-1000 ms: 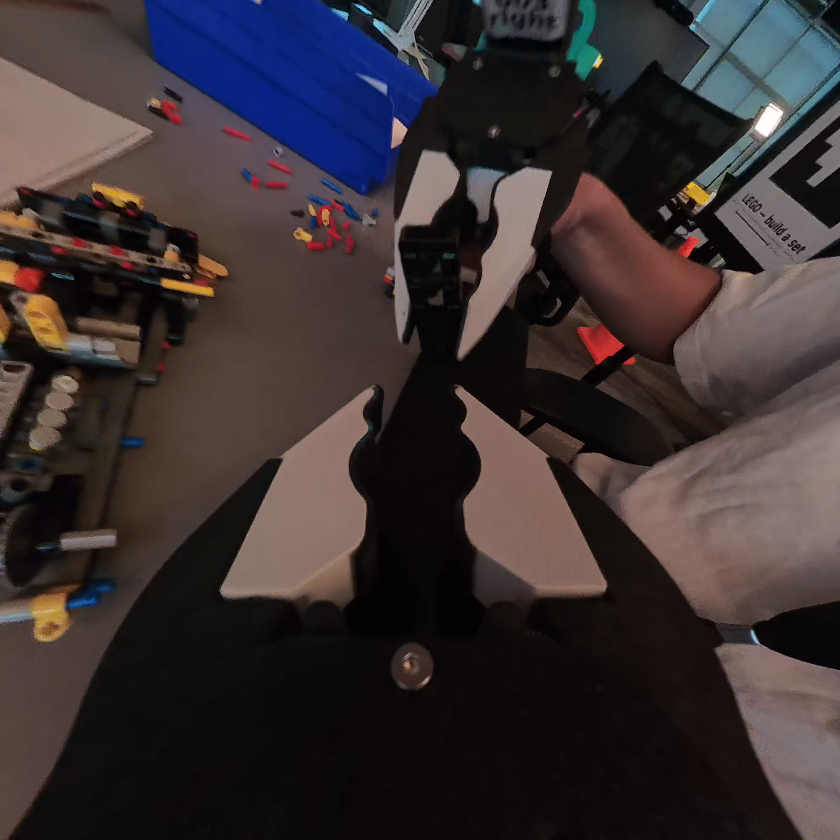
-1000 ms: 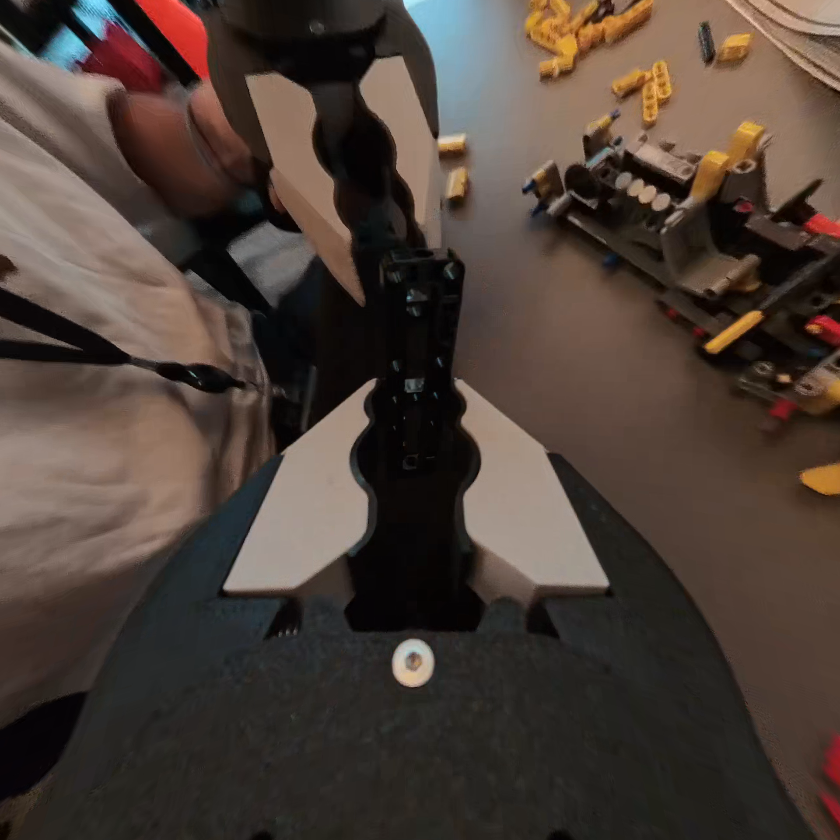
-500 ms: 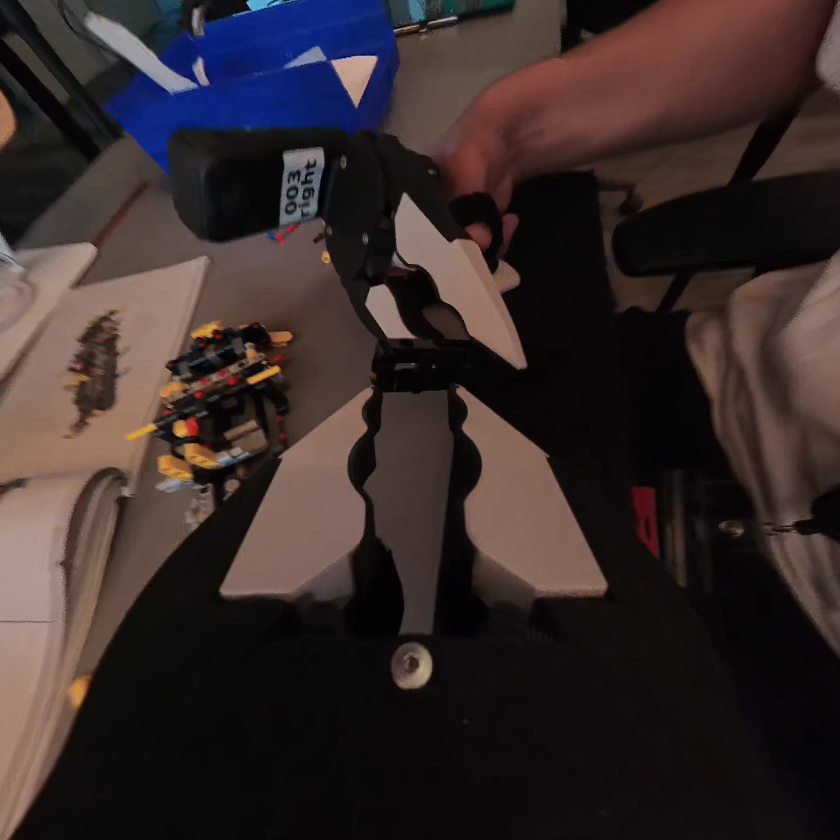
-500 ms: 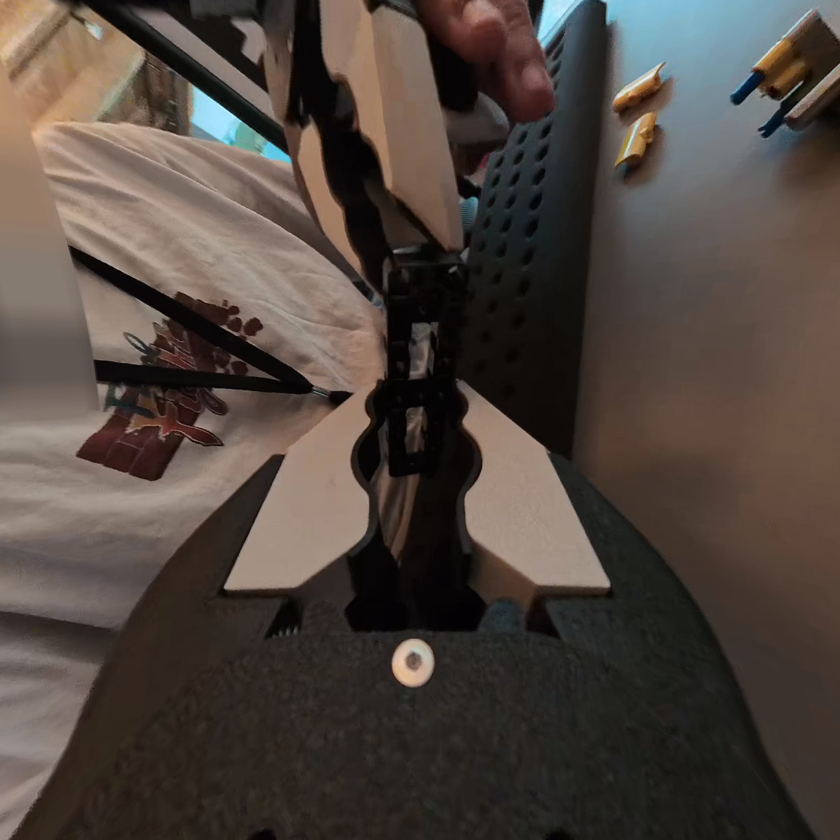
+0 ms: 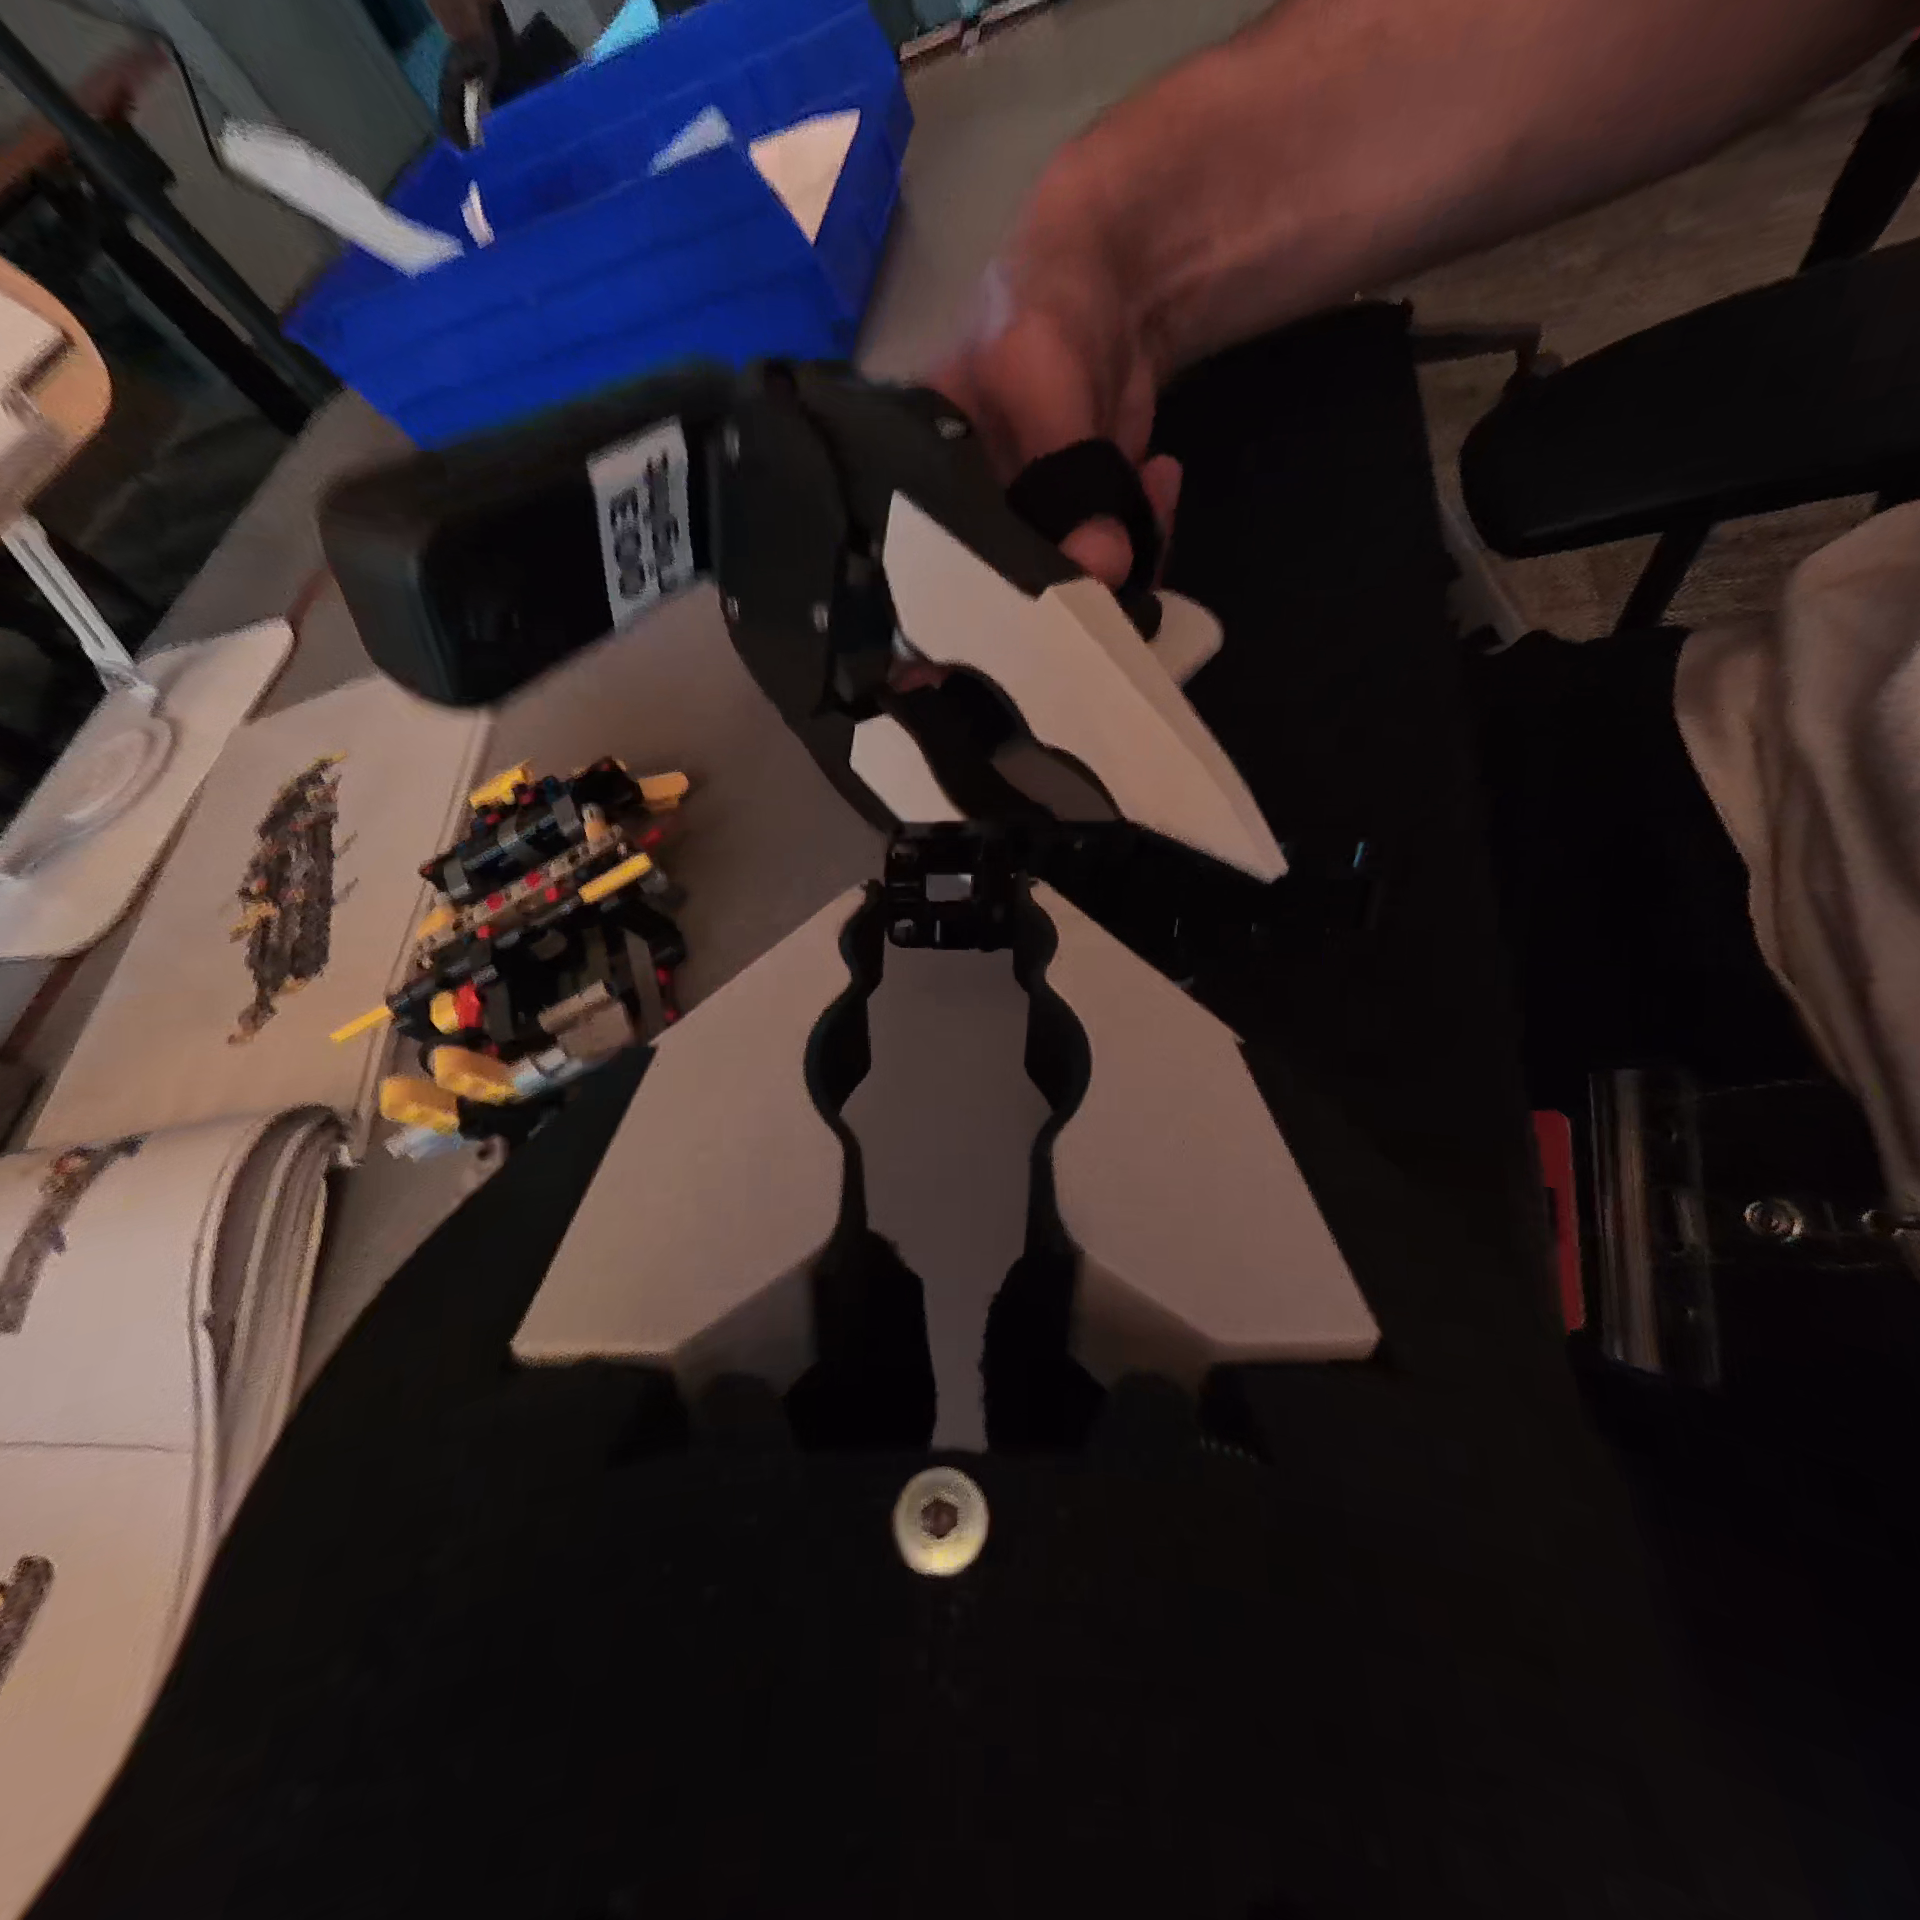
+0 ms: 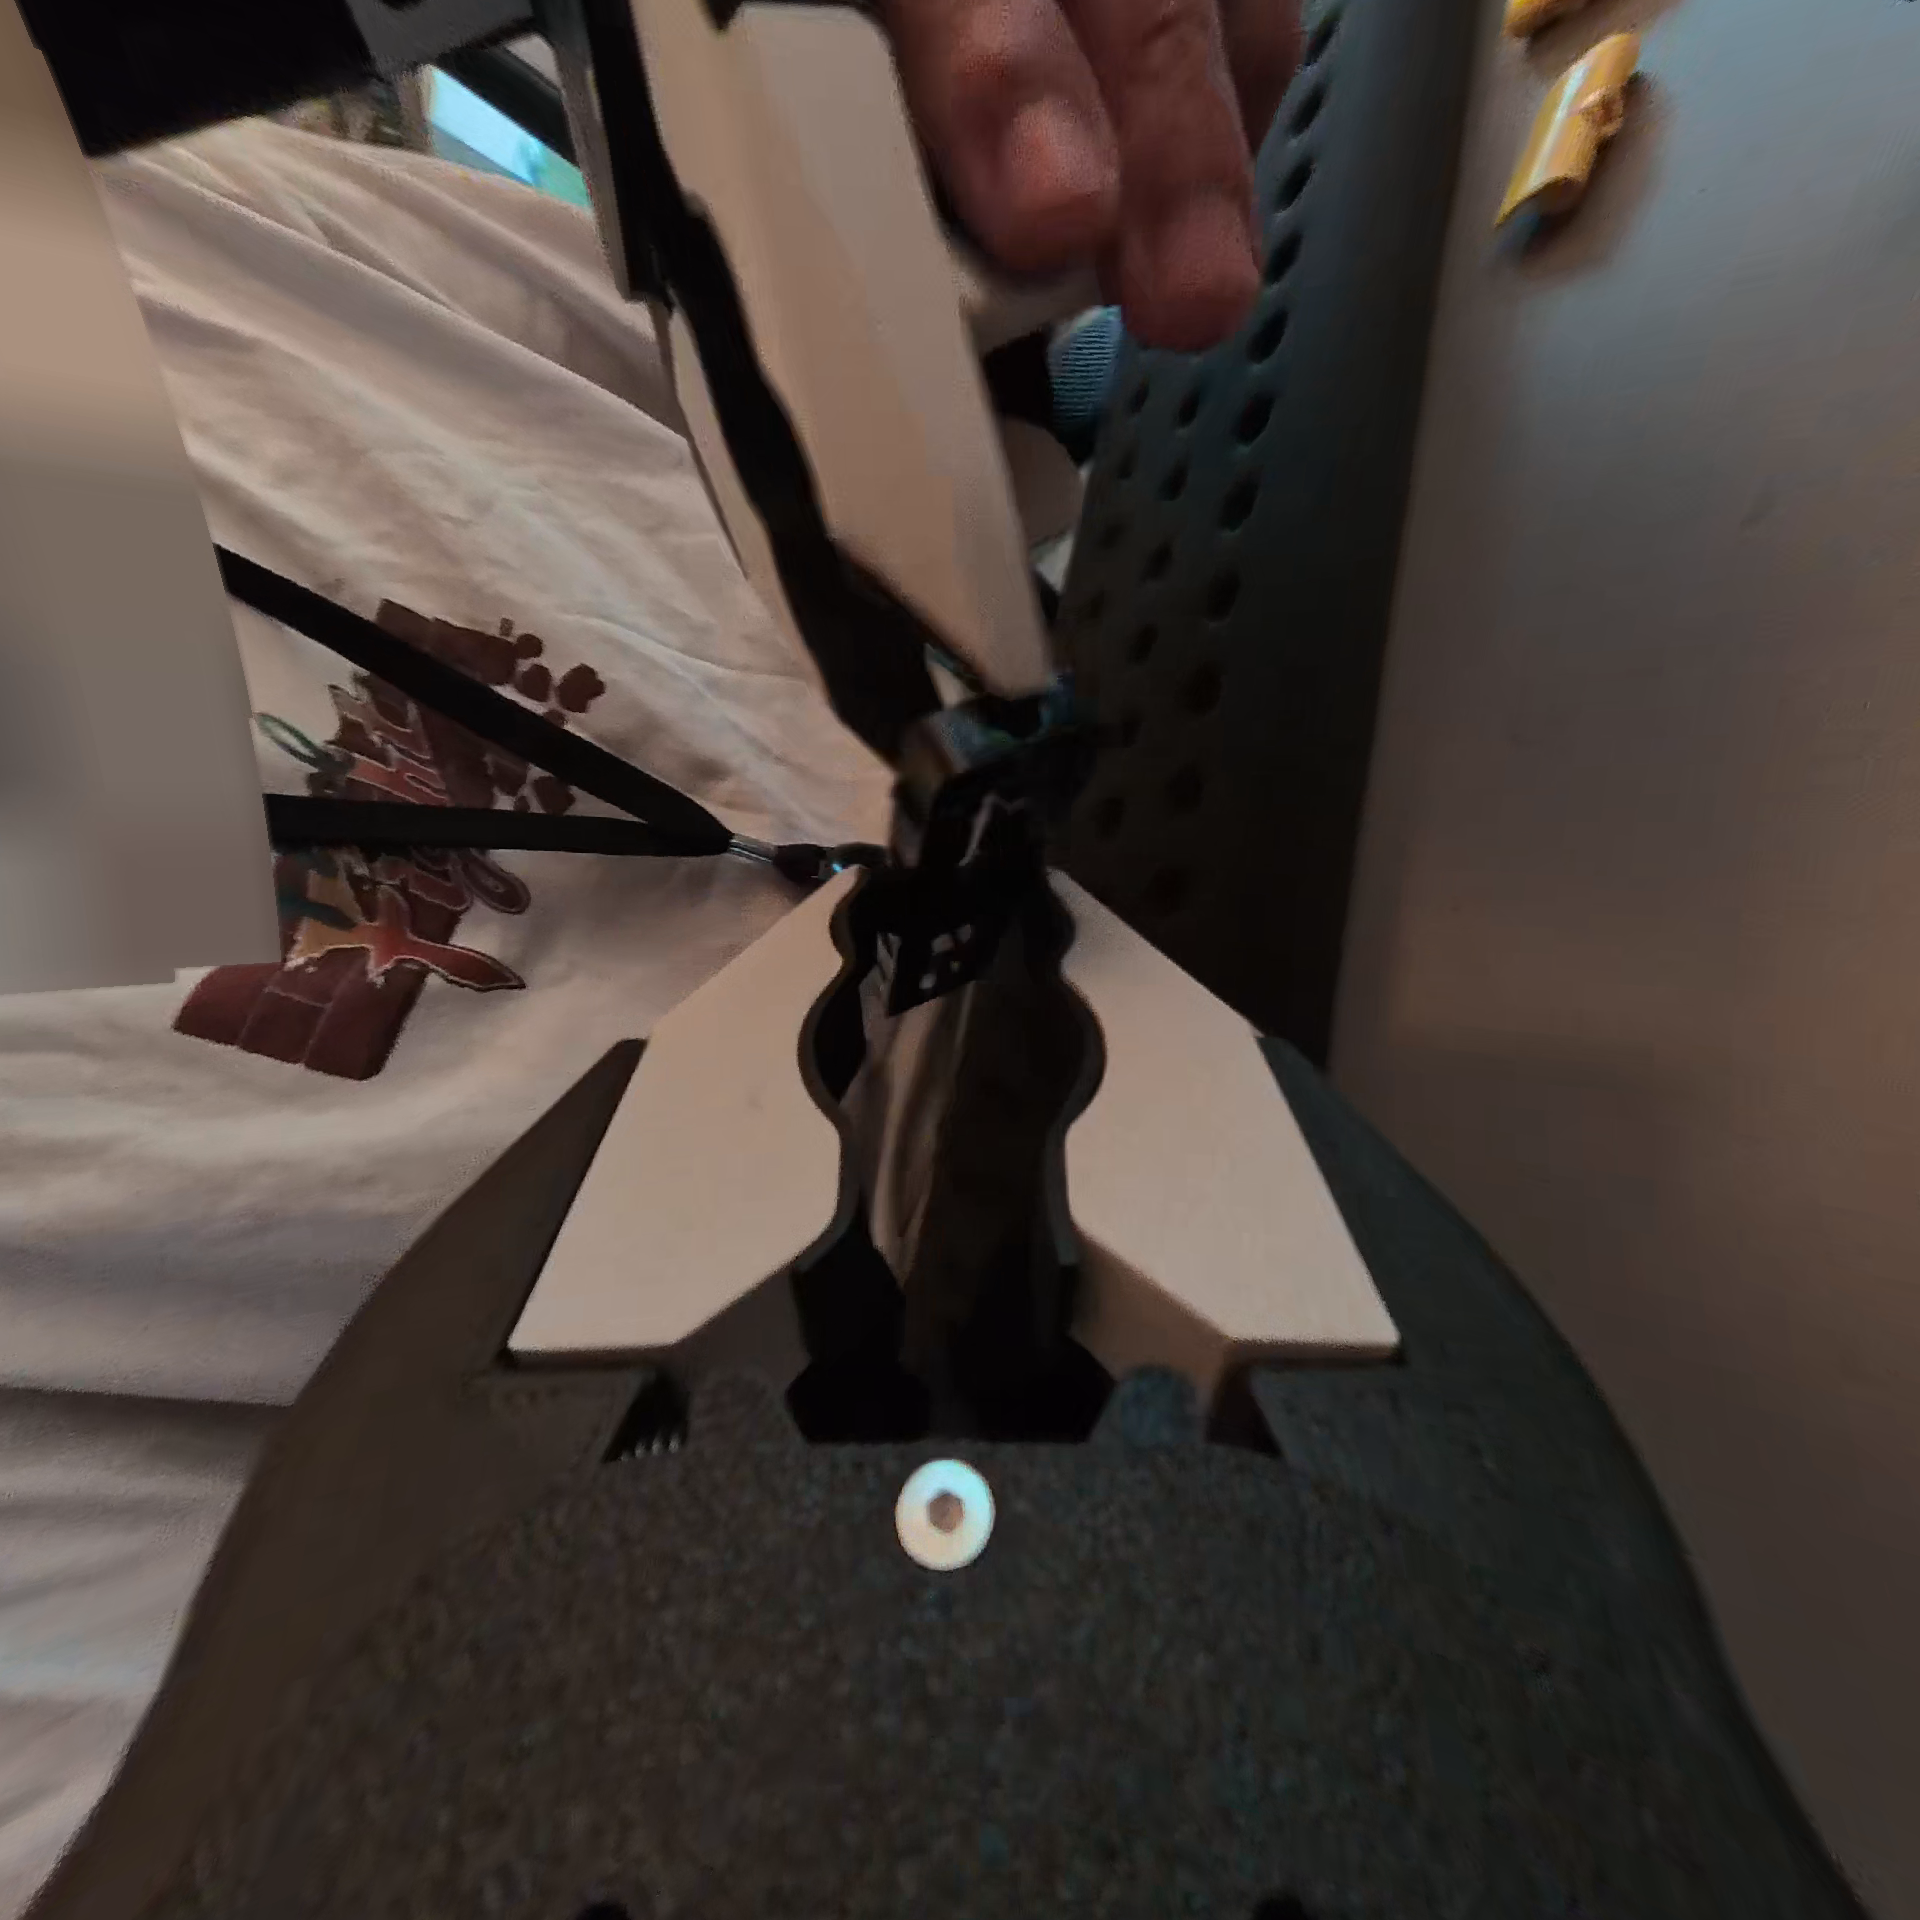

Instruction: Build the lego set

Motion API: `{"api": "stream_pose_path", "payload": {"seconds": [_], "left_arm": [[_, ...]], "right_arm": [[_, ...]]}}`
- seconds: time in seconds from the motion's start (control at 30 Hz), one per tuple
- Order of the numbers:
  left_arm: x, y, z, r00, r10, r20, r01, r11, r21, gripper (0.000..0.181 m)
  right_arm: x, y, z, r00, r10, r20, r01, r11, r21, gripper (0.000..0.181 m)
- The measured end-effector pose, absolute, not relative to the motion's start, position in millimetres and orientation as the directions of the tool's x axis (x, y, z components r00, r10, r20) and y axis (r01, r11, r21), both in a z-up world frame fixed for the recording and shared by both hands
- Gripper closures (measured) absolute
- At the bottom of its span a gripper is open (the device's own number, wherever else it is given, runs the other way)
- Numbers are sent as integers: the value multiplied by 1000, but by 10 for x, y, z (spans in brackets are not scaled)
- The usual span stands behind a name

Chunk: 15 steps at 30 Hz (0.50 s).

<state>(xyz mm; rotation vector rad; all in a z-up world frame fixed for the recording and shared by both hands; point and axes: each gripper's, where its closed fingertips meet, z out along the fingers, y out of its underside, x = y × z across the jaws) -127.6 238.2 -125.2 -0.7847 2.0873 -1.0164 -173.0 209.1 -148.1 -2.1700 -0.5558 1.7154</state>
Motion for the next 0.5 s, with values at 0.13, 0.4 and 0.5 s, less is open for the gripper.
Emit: {"api": "stream_pose_path", "payload": {"seconds": [0.13, 0.4, 0.5], "left_arm": [[-1313, 2464, -1382, -551, -826, -115, -374, 368, -852, 156], [-1500, 2443, -1723, -402, -891, 212, -705, 153, -693, 156], [-1463, 2384, -1731, -406, -894, 192, -720, 184, -669, 155]], "right_arm": [[-1368, 2131, -1551, 430, 514, -742, 88, -842, -532, 131], [213, 1374, -1659, 967, 214, -136, 106, -828, -550, 135], [274, 1185, -1842, 974, 224, 26, 210, -859, -467, 135]]}}
